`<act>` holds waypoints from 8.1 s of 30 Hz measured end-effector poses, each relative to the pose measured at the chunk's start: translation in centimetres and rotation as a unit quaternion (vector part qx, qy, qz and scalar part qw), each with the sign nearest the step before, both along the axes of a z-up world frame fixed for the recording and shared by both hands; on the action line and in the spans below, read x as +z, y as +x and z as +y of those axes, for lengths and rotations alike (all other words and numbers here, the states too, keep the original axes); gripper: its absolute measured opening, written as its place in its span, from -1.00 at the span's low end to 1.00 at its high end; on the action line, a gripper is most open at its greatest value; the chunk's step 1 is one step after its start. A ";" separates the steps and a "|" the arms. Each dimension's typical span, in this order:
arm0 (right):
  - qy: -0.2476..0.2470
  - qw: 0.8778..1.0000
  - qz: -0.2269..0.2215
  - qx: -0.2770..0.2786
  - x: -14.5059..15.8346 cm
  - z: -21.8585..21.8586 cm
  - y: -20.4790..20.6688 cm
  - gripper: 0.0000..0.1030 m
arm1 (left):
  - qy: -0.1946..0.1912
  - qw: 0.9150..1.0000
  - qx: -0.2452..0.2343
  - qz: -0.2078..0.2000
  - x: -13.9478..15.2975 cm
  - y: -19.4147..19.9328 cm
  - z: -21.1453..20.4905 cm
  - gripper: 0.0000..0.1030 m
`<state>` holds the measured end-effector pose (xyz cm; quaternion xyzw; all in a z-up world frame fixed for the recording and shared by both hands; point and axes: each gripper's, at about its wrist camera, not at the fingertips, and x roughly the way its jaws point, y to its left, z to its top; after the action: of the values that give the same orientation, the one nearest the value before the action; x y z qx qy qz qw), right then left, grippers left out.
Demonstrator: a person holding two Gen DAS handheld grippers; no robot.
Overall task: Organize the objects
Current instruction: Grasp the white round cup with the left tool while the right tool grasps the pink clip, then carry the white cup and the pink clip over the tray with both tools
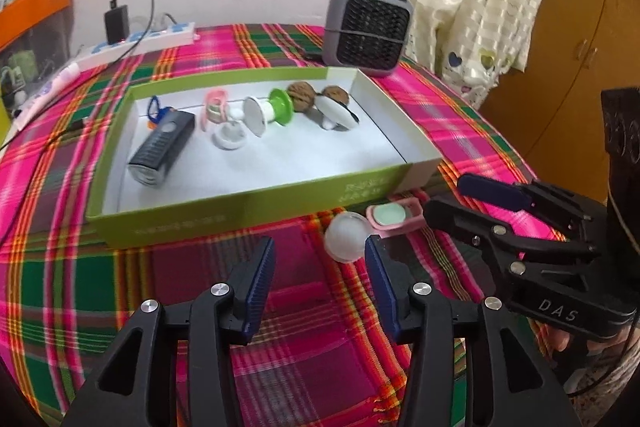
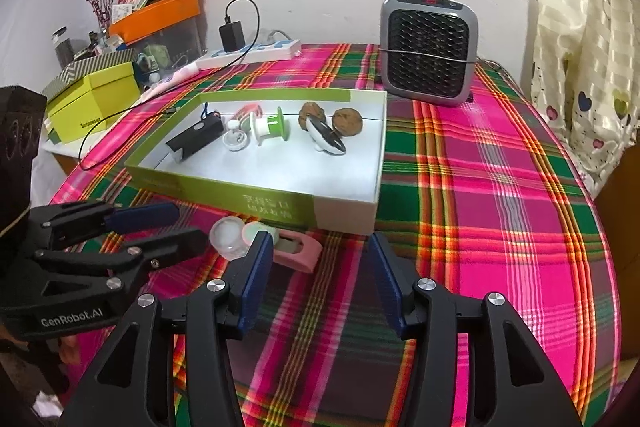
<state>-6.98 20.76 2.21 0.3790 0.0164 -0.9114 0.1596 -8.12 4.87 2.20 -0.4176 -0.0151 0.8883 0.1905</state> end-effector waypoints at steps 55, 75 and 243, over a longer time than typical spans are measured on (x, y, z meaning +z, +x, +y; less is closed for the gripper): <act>-0.004 0.995 -0.055 0.082 -1.6 -2.1 -1.4 -0.02 | -0.038 0.999 0.024 -0.003 -0.9 -0.6 -1.7 -0.48; 0.023 0.994 -0.054 0.089 -2.0 -4.5 -1.1 -0.02 | -0.026 0.999 0.031 -0.006 -1.1 -0.5 -4.1 -0.48; 0.027 0.996 -0.044 0.066 0.5 -4.7 -8.7 -0.64 | -0.033 0.998 0.055 0.009 1.7 -8.1 -2.3 -0.50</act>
<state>-15.70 16.02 2.76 0.4210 0.0588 -0.8805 0.2098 -16.17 2.55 3.90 -0.4138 -0.0072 0.9013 0.1280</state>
